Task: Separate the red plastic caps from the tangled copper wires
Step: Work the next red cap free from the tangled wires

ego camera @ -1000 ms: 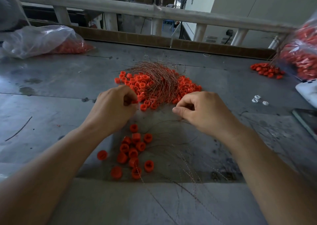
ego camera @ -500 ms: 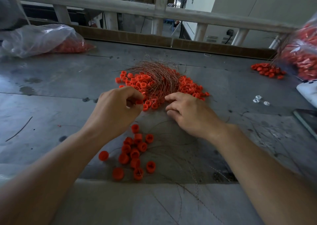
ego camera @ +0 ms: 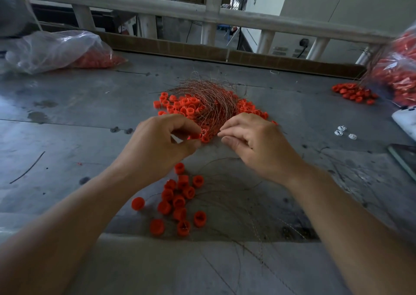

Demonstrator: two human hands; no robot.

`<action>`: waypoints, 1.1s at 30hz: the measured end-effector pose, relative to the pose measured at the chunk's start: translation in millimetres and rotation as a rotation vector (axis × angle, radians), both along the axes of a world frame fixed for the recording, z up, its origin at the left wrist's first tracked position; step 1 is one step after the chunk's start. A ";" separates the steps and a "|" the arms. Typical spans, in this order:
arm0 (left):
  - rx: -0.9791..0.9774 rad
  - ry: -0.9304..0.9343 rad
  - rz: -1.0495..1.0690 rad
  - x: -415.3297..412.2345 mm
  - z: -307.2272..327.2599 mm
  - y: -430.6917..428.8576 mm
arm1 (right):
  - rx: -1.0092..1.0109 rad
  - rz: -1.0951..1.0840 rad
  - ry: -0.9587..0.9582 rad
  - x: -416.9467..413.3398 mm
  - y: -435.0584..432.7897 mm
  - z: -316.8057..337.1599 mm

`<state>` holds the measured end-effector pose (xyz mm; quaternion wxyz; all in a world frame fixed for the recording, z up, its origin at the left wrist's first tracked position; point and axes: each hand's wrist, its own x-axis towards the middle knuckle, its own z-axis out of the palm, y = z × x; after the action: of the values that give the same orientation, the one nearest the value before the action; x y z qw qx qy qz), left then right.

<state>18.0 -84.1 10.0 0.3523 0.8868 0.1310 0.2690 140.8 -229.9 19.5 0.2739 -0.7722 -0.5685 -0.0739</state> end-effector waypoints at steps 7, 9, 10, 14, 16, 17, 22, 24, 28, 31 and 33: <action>-0.268 -0.055 -0.271 -5.1 8.3 -5.1 | 0.166 0.147 -0.025 -15.0 -1.1 4.7; -0.346 -0.070 -0.309 -7.7 10.3 -3.5 | 0.249 0.154 0.096 -16.5 -2.7 7.3; -0.359 -0.071 -0.320 -8.6 11.2 -3.6 | 0.278 0.159 0.169 -17.0 -3.7 8.8; -0.324 -0.030 -0.416 -9.7 11.5 -8.6 | 0.285 0.219 0.297 -22.7 -4.7 12.2; -0.350 -0.028 -0.470 -10.4 10.9 -10.0 | 0.279 0.249 0.315 -25.6 -4.6 12.2; -0.360 -0.034 -0.481 -11.0 10.9 -10.1 | 0.281 0.258 0.320 -26.4 -4.5 12.2; -0.527 -0.113 -0.542 -12.7 12.7 -8.3 | 0.362 0.247 0.371 -26.5 -3.3 11.4; -0.638 -0.178 -0.586 -13.0 14.0 -6.0 | 0.345 0.233 0.443 -26.5 -2.9 10.9; -0.738 -0.236 -0.582 -14.0 16.1 -3.7 | 0.325 0.231 0.415 -29.5 -2.4 8.4; -0.759 -0.235 -0.554 -14.0 15.3 -4.0 | 0.373 0.189 0.316 -30.3 -2.1 9.1; -0.760 -0.233 -0.541 -14.0 15.2 -3.9 | 0.371 0.153 0.240 -28.8 -2.1 10.6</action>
<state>4.1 -88.0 25.2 0.7212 0.6613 -0.0556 0.1985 112.1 -232.1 30.1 0.4816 -0.6667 -0.5653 -0.0640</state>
